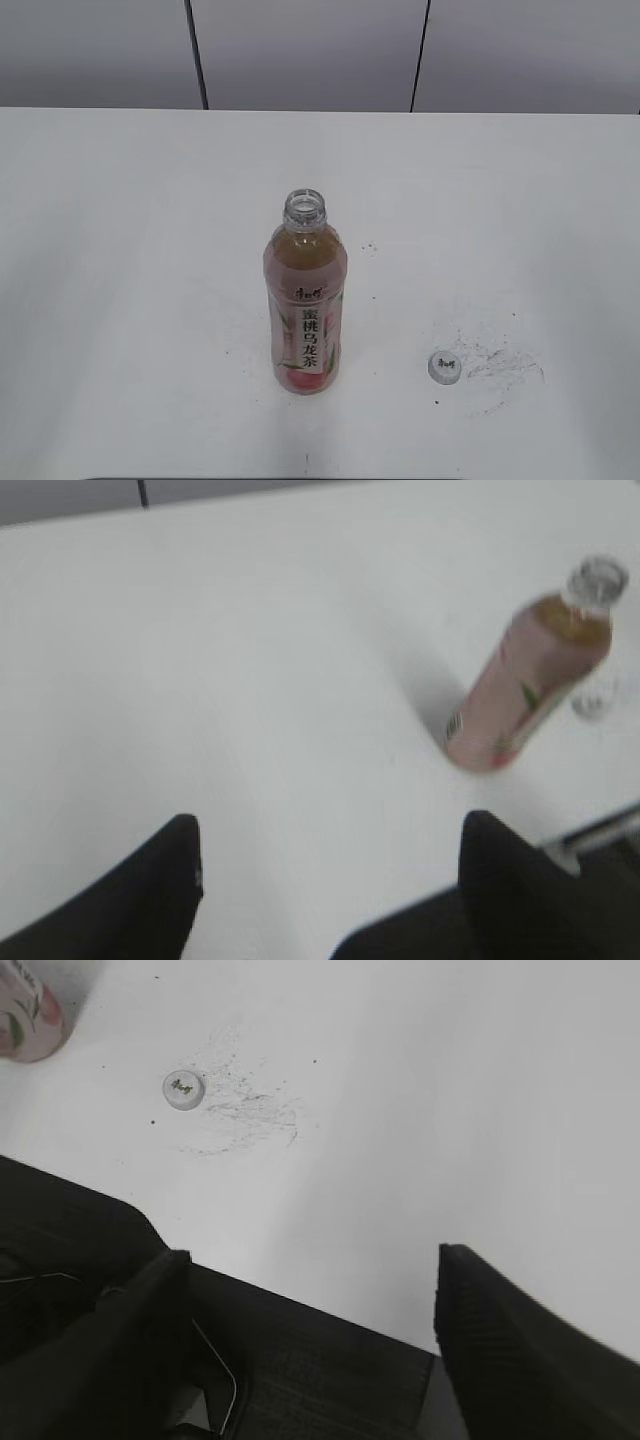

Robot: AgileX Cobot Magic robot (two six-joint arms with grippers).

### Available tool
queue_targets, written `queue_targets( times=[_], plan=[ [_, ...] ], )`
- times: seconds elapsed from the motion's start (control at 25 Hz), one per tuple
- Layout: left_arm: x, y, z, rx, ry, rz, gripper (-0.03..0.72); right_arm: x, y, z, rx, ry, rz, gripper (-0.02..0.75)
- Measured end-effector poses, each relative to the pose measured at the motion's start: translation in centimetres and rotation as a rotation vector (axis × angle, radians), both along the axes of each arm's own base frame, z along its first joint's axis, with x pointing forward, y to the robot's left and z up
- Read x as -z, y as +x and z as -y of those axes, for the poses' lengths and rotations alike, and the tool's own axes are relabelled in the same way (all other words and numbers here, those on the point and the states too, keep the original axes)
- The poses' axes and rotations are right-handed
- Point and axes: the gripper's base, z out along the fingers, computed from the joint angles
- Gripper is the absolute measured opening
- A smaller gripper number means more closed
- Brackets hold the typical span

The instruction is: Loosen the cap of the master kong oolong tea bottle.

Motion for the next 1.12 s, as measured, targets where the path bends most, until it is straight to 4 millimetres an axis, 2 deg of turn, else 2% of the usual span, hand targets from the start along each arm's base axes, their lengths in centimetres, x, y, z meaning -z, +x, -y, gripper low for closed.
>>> queue_targets(
  times=[0.2, 0.44, 0.68, 1.12],
  plan=[
    [1.8, -1.8, -0.4, 0.090, 0.157, -0.218, 0.476, 1.9, -3.5, 1.4, -0.008, 0.063, 0.063, 0.547],
    [1.7, -2.4, -0.6, 0.115, 0.139, -0.097, 0.469, 6.1, -5.3, 2.2, -0.008, 0.058, 0.044, 0.540],
    [1.8, -2.3, -0.6, 0.121, 0.145, -0.083, 0.454, 6.6, -5.0, 1.9, -0.018, 0.108, 0.119, 0.540],
    [1.8, -2.2, -0.6, 0.123, 0.145, -0.080, 0.447, 6.8, -4.8, 1.8, -0.019, 0.114, 0.129, 0.540]
  ],
)
